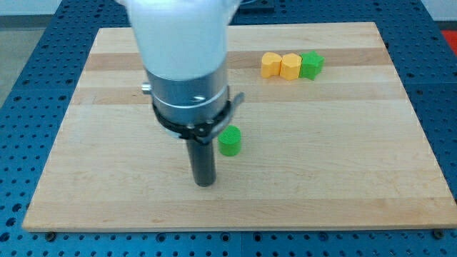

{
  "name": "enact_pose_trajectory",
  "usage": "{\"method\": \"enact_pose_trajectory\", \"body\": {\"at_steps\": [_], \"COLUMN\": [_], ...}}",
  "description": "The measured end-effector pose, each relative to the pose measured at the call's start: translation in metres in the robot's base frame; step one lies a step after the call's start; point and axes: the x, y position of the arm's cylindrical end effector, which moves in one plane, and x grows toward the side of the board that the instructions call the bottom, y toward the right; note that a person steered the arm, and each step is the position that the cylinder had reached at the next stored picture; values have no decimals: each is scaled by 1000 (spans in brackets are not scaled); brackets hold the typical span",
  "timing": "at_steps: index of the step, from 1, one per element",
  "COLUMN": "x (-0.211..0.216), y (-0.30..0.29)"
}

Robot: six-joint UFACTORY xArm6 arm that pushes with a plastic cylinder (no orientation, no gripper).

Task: Slide green circle closer to green star

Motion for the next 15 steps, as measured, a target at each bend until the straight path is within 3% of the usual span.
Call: {"method": "enact_pose_trajectory", "body": {"at_steps": [2, 5, 9, 15], "x": [-34, -54, -113, -128], "y": [-5, 70, 108, 246]}}
